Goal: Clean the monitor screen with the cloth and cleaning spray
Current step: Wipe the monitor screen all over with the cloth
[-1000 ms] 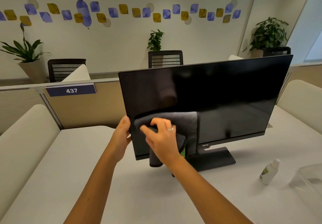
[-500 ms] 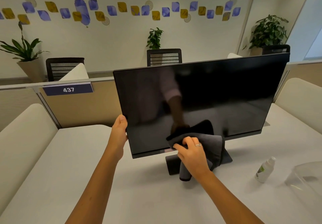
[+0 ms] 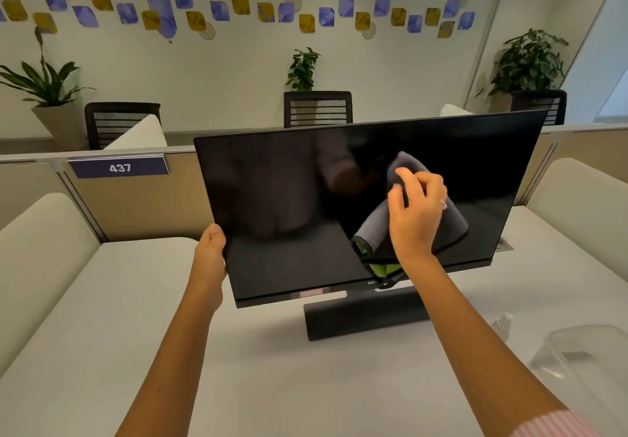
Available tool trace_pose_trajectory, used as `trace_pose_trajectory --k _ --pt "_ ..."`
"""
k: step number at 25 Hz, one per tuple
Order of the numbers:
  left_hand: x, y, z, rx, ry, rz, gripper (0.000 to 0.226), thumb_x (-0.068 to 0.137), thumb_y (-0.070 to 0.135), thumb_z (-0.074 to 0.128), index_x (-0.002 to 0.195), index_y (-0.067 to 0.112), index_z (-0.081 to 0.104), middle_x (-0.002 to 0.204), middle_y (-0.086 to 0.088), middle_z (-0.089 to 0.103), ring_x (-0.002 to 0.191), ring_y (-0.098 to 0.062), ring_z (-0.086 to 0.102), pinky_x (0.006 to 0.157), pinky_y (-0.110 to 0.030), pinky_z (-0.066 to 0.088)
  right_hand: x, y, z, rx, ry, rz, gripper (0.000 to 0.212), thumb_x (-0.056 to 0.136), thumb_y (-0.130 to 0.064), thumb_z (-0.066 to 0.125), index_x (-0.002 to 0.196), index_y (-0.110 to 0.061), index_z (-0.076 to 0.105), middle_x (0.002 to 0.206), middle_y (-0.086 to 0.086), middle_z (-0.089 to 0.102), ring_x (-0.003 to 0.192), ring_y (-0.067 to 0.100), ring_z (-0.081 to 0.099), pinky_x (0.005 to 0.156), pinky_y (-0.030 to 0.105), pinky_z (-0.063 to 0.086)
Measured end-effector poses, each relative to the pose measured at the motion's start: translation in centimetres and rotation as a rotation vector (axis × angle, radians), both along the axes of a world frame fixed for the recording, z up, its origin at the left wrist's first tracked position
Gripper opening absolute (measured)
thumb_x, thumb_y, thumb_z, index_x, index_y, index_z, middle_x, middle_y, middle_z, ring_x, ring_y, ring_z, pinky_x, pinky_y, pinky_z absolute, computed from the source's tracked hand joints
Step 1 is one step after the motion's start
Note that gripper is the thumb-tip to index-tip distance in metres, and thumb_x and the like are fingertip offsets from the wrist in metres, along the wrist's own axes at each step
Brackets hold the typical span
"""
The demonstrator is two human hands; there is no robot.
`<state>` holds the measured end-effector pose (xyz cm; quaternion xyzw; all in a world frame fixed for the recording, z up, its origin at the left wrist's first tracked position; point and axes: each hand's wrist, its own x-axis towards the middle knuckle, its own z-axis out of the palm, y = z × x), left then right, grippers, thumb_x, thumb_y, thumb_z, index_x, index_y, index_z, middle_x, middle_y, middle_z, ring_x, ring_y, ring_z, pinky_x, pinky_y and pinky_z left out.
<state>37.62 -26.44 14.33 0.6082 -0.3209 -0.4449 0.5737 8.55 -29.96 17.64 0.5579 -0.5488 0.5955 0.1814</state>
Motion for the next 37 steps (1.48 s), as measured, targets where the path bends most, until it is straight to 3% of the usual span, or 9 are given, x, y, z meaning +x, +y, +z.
trace_pose_trajectory --k 5,11,13,17,20,23,29,33,37 --pt "-0.7 0.3 0.4 -0.013 0.047 0.05 0.047 0.098 0.046 0.031 0.142 0.026 0.032 0.146 0.0 0.04 0.133 -0.028 0.037 0.106 -0.047 0.033 2.8 0.0 2.1 -0.062 0.127 0.069 0.021 0.086 -0.01 0.063 0.106 -0.009 0.07 0.094 0.014 0.06 0.083 0.029 0.054 0.067 0.036 0.046" --pt "-0.9 0.1 0.7 0.0 0.054 0.111 0.049 0.098 0.045 0.033 0.142 0.025 0.031 0.148 -0.002 0.038 0.134 -0.028 0.036 0.108 -0.047 0.032 3.3 2.4 -3.7 0.056 0.381 0.216 0.026 0.075 -0.005 0.075 0.101 -0.009 0.072 0.092 0.015 0.066 0.082 0.03 0.062 0.062 0.038 0.051" --pt "-1.5 0.5 0.5 -0.038 -0.076 0.179 0.048 0.098 0.045 0.031 0.141 0.024 0.033 0.147 -0.003 0.038 0.134 -0.027 0.036 0.108 -0.044 0.032 2.8 2.9 -5.8 0.075 0.428 0.235 0.028 0.07 -0.005 0.08 0.097 -0.007 0.073 0.09 0.017 0.068 0.08 0.031 0.065 0.061 0.037 0.055" --pt "-4.1 1.7 2.1 -0.383 -0.661 0.397 0.048 0.099 0.031 0.036 0.145 0.023 0.025 0.152 -0.004 0.027 0.139 -0.023 0.025 0.111 -0.041 0.028 0.9 3.7 -9.3 0.21 0.413 0.218 0.027 0.065 -0.005 0.082 0.09 -0.009 0.073 0.085 0.014 0.068 0.074 0.028 0.064 0.06 0.033 0.057" --pt "-6.6 1.6 4.5 -0.573 -1.11 0.343 0.057 0.096 0.026 0.04 0.147 0.017 0.018 0.157 -0.01 0.013 0.145 -0.026 0.005 0.117 -0.043 0.011 -1.2 4.1 -11.2 0.336 0.235 0.178 0.025 0.07 -0.004 0.08 0.092 -0.003 0.07 0.089 0.016 0.067 0.077 0.031 0.063 0.067 0.037 0.059" --pt "-9.5 0.7 7.1 -0.623 -1.399 0.221 0.062 0.094 0.031 0.038 0.149 0.018 0.013 0.157 -0.012 0.008 0.145 -0.029 -0.001 0.116 -0.047 0.002 -3.2 3.8 -10.9 0.433 0.003 0.134 0.019 0.085 -0.007 0.064 0.104 -0.003 0.063 0.097 0.016 0.061 0.086 0.027 0.058 0.074 0.039 0.057" --pt "-13.1 -2.1 11.2 -0.571 -1.622 0.073 0.06 0.096 0.037 0.035 0.149 0.015 0.016 0.157 -0.01 0.014 0.145 -0.027 0.003 0.115 -0.051 -0.002 -6.7 1.8 -5.9 0.231 -0.402 0.057 0.022 0.093 -0.009 0.052 0.114 -0.002 0.056 0.098 0.017 0.053 0.084 0.025 0.053 0.069 0.033 0.049" --pt "-15.0 -3.0 12.1 -0.574 -1.628 0.029 0.056 0.096 0.037 0.035 0.145 0.011 0.028 0.15 -0.007 0.033 0.142 -0.026 0.019 0.113 -0.053 -0.001 -6.2 -0.4 0.0 0.07 -0.358 0.074 0.023 0.092 -0.012 0.053 0.113 -0.006 0.061 0.101 0.015 0.054 0.09 0.023 0.051 0.074 0.027 0.045" --pt "-16.3 -3.0 12.4 -0.579 -1.614 0.065 0.052 0.095 0.036 0.035 0.14 0.01 0.038 0.14 -0.008 0.046 0.134 -0.028 0.033 0.113 -0.052 0.008 -4.7 -0.5 1.8 0.052 -0.09 0.183 0.022 0.087 -0.014 0.06 0.109 -0.012 0.066 0.097 0.009 0.054 0.087 0.023 0.051 0.07 0.034 0.047"
